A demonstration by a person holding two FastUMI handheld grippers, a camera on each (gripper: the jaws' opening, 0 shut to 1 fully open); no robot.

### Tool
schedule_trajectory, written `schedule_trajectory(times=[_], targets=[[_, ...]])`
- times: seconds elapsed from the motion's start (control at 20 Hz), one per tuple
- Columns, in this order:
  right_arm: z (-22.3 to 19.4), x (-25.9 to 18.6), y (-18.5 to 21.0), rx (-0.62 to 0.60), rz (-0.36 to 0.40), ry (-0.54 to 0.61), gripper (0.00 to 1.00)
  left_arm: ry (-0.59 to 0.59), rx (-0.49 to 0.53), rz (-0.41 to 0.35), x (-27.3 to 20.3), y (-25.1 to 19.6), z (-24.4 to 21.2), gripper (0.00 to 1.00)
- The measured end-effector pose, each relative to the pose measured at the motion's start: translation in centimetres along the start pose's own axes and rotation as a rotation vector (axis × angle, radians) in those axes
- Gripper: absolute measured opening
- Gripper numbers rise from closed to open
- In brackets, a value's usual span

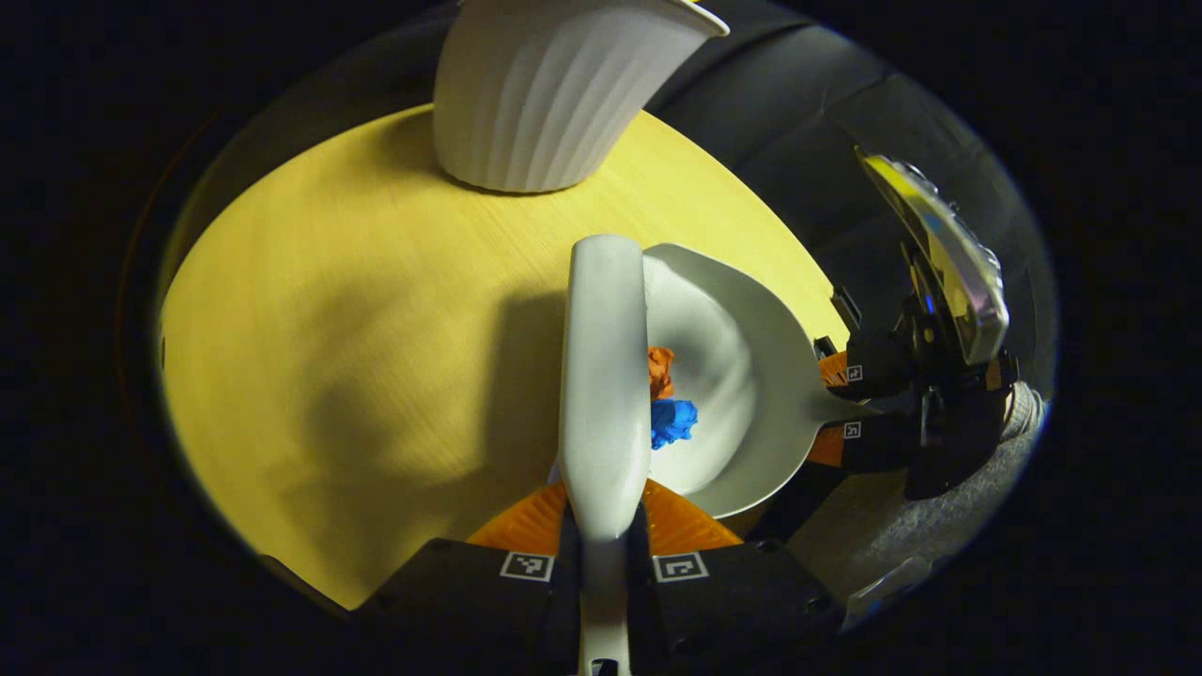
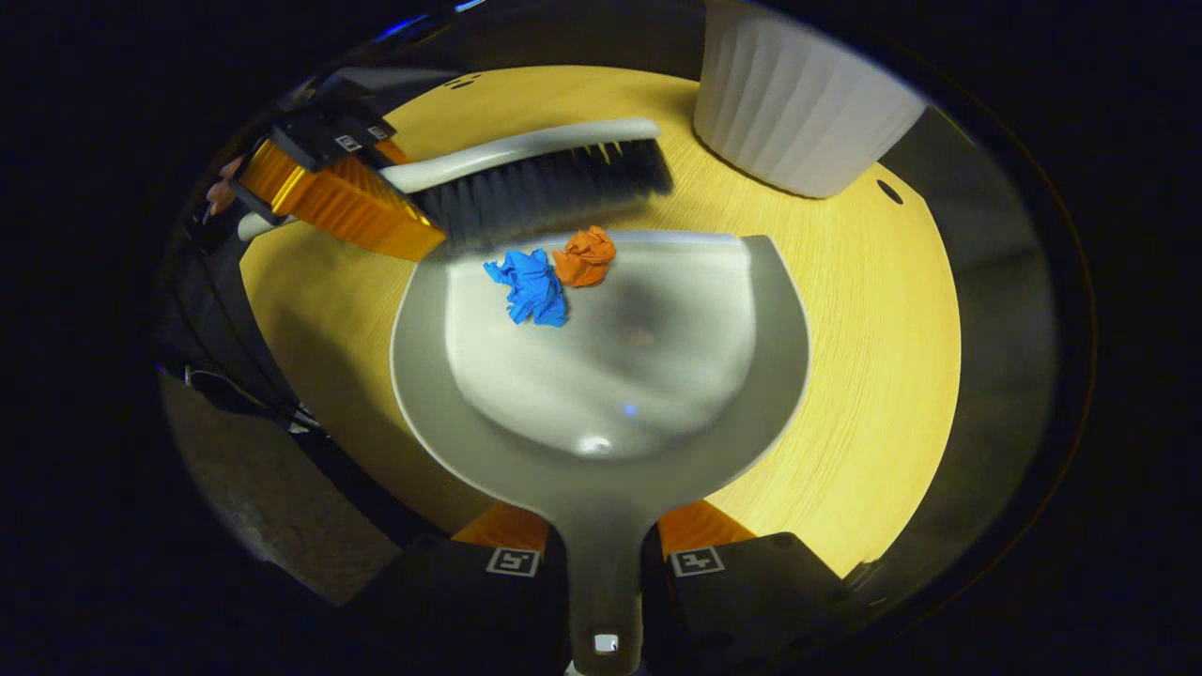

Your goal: Pick up the small broom and dustpan from the desktop, sweep the trash into the dustpan with the broom, and then empty the trash into the garbage bin.

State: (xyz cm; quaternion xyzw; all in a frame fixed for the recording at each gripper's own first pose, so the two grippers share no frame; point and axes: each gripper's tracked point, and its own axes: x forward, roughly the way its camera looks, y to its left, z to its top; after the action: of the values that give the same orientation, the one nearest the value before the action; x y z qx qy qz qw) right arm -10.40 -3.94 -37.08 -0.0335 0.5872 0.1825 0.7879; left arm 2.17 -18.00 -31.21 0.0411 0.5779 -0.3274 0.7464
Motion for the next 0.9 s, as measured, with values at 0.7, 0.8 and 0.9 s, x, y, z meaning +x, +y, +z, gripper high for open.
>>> schedule_trajectory(times=[0.7,0.8,0.9], targets=[[3.6,-10.6,-1.5,0.153,-0.067,-0.056,0.39,-0.148,-0.221,0.287,-2.9,16.1,-15.2,0.24],[4.8,-13.1,-2.0,0.170,-0.074,-0.064,0.34,-0.142,-0.228,0.283,-0.6,17.4,-17.8,0.24],[6.1,-15.7,-2.8,0.184,-0.082,-0.086,0.35,-0.145,-0.238,0.273,0.1,18.0,-19.6,0.24]])
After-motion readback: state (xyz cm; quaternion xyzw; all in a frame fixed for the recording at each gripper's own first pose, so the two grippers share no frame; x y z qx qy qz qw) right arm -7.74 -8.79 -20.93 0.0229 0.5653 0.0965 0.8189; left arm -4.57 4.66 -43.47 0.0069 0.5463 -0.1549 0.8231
